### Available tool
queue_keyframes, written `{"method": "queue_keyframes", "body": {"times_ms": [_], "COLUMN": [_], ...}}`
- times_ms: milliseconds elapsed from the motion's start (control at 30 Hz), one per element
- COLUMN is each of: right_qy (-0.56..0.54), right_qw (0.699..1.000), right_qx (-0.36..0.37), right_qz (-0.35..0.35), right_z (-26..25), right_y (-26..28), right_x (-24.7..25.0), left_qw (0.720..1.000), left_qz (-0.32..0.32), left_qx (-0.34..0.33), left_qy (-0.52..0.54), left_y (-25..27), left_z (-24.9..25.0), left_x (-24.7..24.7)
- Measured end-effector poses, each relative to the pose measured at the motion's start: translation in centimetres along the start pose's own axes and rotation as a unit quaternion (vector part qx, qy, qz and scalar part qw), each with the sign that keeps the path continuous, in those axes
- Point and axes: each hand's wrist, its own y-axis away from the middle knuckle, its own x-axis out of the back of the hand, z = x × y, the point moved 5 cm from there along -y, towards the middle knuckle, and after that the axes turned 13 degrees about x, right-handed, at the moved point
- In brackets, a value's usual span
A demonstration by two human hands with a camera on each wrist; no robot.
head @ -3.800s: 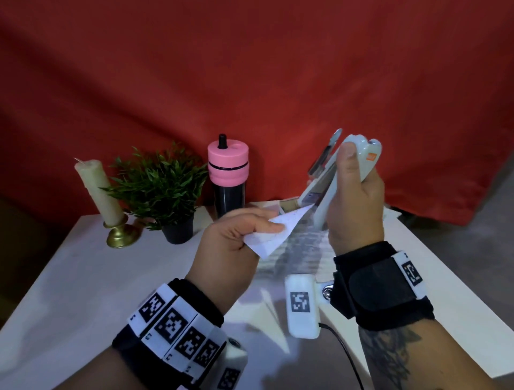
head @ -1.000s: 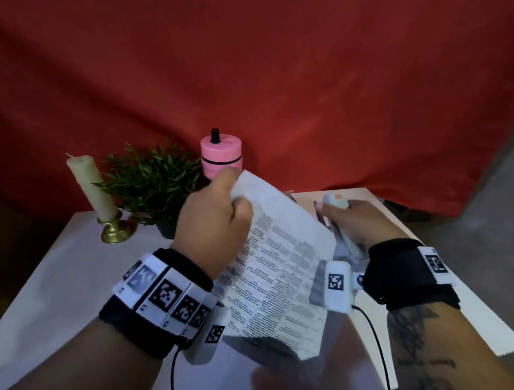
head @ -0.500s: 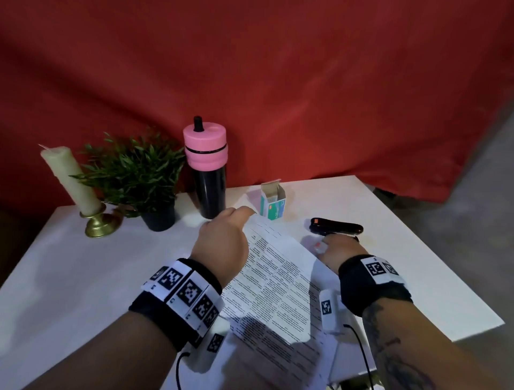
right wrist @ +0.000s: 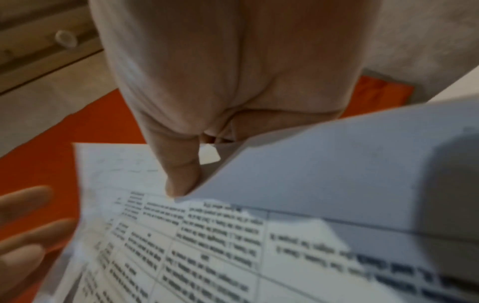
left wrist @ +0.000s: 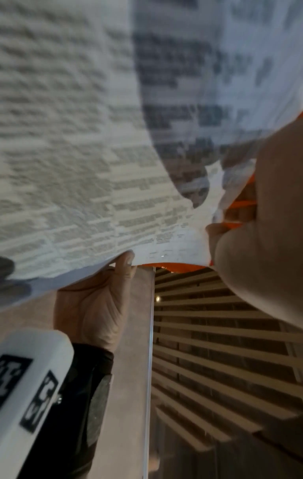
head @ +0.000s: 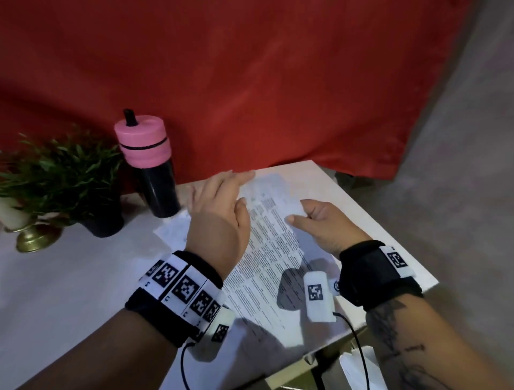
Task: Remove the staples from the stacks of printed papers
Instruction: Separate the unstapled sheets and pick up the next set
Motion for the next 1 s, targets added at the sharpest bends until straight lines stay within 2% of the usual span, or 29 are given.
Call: {"method": "queue_keyframes", "body": {"times_ms": [67,167,267,333,367,433,467,500,567,733,833,933,1000], "right_qy": [-0.027,-0.082,-0.101,-0.103,-0.109,-0.127,-0.141,-0.150,-0.152,-0.069,-0.005,-0.047,-0.078], "right_qw": [0.997,0.981,0.964,0.954,0.946,0.927,0.920,0.911,0.896,0.860,0.848,0.838,0.817], "right_qx": [0.005,0.017,0.017,0.018,0.016,0.001,-0.003,-0.011,-0.032,-0.119,-0.217,-0.317,-0.385], "right_qz": [0.075,0.176,0.244,0.282,0.305,0.352,0.366,0.384,0.417,0.492,0.484,0.442,0.422], "right_z": [0.3,0.7,1.1,1.7,2.2,3.1,3.5,4.3,6.0,12.3,17.1,22.6,25.6], "right_y": [0.8,2.9,5.8,8.1,9.1,11.6,12.7,13.9,16.1,22.1,26.8,31.5,34.6], "right_x": [2.6,6.9,11.3,14.1,15.4,17.8,18.7,19.9,21.7,25.8,27.3,26.8,25.8], "left_qw": [0.999,0.998,0.995,0.983,0.967,0.909,0.886,0.876,0.875,0.831,0.808,0.784,0.778], "left_qz": [0.014,0.003,-0.046,-0.108,-0.151,-0.243,-0.284,-0.320,-0.367,-0.494,-0.555,-0.604,-0.623], "left_qx": [0.012,0.017,0.077,0.139,0.179,0.260,0.284,0.287,0.261,0.200,0.157,0.117,0.076], "left_qy": [-0.028,-0.056,-0.032,0.044,0.105,0.216,0.233,0.220,0.178,0.160,0.120,0.078,0.034], "left_y": [0.1,0.3,0.7,1.2,1.5,2.5,3.3,4.1,5.7,10.4,13.3,17.1,19.4], "left_z": [1.4,3.4,4.9,5.9,6.2,6.6,6.7,7.2,8.5,13.1,15.0,16.8,17.8], "left_x": [-0.8,-2.8,-5.2,-7.3,-8.7,-12.1,-13.7,-15.3,-17.9,-23.5,-26.9,-30.0,-31.9]}}
